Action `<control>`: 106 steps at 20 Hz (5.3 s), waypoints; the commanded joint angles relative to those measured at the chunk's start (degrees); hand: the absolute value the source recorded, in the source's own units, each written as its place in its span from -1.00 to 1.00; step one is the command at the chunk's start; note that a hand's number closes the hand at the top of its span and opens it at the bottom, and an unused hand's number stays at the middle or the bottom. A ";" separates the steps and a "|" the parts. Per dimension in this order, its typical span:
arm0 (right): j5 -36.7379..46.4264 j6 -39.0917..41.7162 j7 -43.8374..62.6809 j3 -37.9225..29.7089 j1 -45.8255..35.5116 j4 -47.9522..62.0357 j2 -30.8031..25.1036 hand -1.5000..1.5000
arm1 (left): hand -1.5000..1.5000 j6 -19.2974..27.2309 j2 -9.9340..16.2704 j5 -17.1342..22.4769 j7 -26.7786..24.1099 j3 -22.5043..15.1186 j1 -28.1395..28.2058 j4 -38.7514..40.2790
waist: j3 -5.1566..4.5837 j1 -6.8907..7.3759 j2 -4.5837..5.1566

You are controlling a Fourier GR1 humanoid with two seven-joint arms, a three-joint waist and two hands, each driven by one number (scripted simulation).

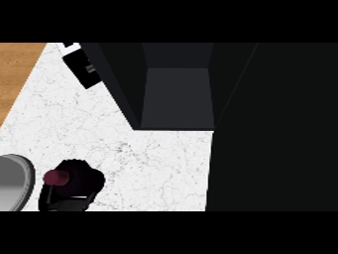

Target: Pick up the wine, place it into the cabinet and close the cabinet

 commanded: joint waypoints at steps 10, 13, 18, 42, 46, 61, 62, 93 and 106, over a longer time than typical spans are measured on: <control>2.50 -0.68 1.68 3.07 0.44 -0.45 0.97 -1.00 | 1.00 -2.44 -7.90 7.51 18.30 -9.91 20.10 -41.31 | -0.49 0.25 0.27; 1.28 0.50 0.85 1.91 1.15 -1.04 0.16 -1.00 | 1.00 5.24 -9.09 12.12 26.11 -14.35 17.72 -49.54 | -0.50 -0.29 0.34; 1.38 0.49 0.68 2.41 1.92 -0.93 0.60 -1.00 | 1.00 13.51 -9.16 14.96 33.08 -22.93 25.33 -66.85 | -0.52 -0.30 0.35; 0.91 -0.10 -0.19 -0.02 -1.25 2.08 0.67 -1.00 | 1.00 42.96 -9.18 9.44 39.62 -31.17 -7.25 -54.00 | -0.59 -0.82 0.54; 0.07 1.21 -2.60 -0.92 0.65 2.20 0.57 -1.00 | 1.00 44.69 -9.18 9.36 37.48 -32.49 -12.87 -45.63 | -0.58 -1.00 0.58; -3.06 2.05 -0.08 -3.69 -0.74 1.53 -1.35 -1.00 | 1.00 50.59 -9.18 23.28 22.98 -39.70 -17.81 -25.55 | -0.60 -1.17 0.63; -4.00 3.06 -2.24 -5.74 -3.83 7.42 -2.28 -1.00 | 1.00 53.81 -9.18 26.15 22.81 -42.18 -21.06 -23.83 | -0.60 -1.27 0.70; -2.98 2.12 -1.11 -2.13 -2.62 4.98 -0.20 -1.00 | 1.00 36.73 -9.18 47.54 12.84 -39.93 -38.59 6.73 | -0.63 -2.16 0.89; -1.14 2.57 -3.88 -0.19 -1.98 6.62 1.19 -1.00 | 1.00 36.54 -9.18 48.26 14.90 -37.35 -46.52 16.54 | -0.63 -2.46 1.06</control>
